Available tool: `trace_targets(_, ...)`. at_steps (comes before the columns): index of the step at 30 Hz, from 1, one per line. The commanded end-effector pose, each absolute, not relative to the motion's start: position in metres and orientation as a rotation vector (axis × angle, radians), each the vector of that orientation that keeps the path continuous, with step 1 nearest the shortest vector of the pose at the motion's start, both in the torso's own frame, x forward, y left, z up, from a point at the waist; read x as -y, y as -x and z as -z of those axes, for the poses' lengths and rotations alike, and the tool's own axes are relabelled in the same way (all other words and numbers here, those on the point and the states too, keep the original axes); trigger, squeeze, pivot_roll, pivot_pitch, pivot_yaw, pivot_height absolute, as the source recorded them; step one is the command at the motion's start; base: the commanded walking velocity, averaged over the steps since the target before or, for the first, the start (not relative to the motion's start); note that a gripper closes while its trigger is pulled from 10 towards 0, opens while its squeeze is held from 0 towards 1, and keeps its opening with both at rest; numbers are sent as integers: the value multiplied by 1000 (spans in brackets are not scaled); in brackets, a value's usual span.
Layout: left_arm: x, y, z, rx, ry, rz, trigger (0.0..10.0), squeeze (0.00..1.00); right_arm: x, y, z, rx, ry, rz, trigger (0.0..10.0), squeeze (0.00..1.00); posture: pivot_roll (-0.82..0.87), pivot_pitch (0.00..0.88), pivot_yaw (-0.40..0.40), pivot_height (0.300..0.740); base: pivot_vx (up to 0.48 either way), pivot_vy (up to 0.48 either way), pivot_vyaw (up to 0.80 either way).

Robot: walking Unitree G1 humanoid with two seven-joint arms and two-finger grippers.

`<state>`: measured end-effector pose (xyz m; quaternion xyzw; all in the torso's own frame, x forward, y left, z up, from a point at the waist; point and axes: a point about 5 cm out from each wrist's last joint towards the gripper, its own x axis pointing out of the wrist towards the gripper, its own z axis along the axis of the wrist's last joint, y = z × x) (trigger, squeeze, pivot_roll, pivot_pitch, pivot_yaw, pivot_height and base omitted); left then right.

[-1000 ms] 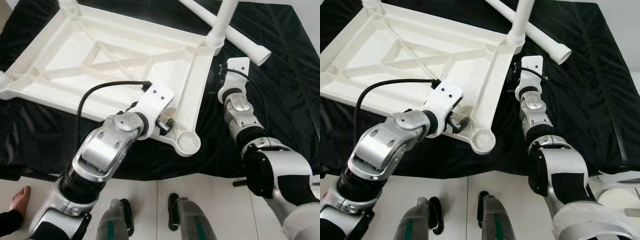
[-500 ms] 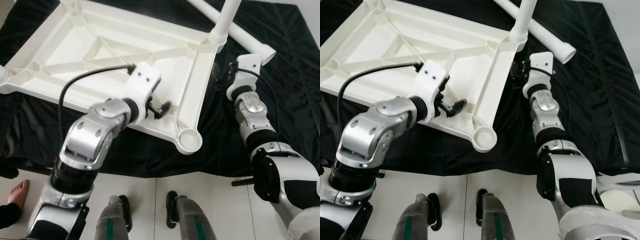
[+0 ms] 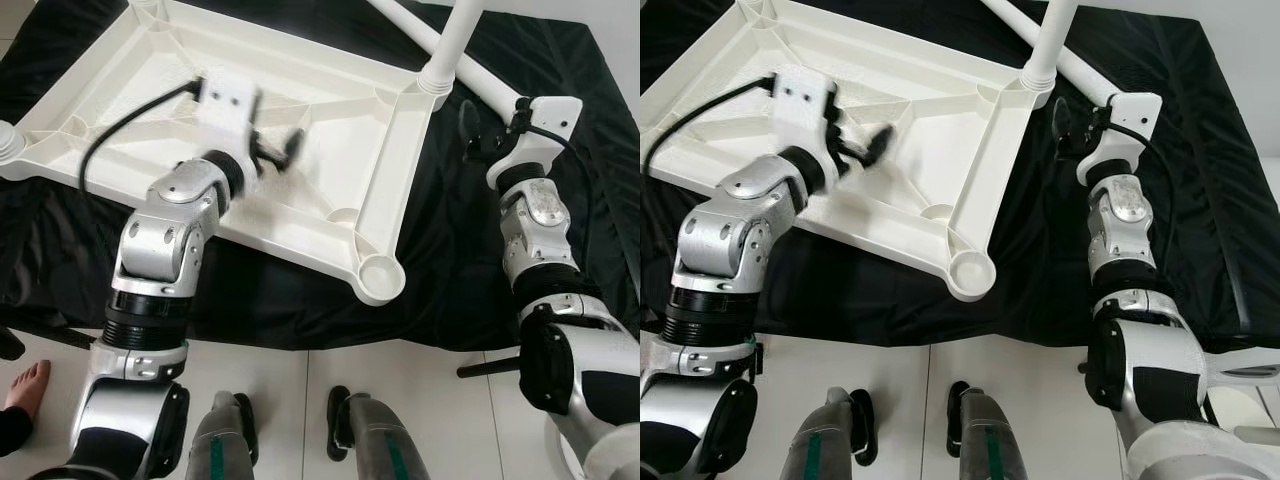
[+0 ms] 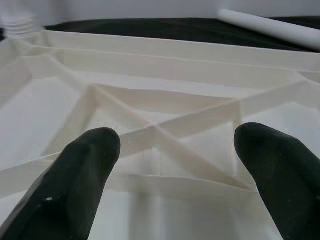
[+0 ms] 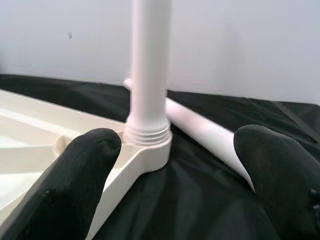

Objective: Building children table

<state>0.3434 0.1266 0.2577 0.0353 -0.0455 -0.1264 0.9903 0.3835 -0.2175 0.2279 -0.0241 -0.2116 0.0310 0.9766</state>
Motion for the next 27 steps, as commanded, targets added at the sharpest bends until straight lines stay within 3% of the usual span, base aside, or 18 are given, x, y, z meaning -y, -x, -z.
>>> trace_targets(1,-131,-343,-250,99,-64,216,10000,0,218,-380,-222,416,26,-58,10000,0,33,93,-77,740,0,0,0)
trace_targets(6,-143,-341,-240,143,-76,120,10000,0,216,-372,-212,411,28,-16,10000,0,45,44,-85,740,0,0,0)
trace_targets(12,-146,-337,-237,183,-76,121,10000,0,216,-367,-212,454,34,-17,10000,0,51,8,-85,740,0,0,0)
trace_targets(27,-151,-329,-237,260,2,109,10000,0,210,-346,-200,471,22,-44,10000,0,39,0,-53,740,0,0,0)
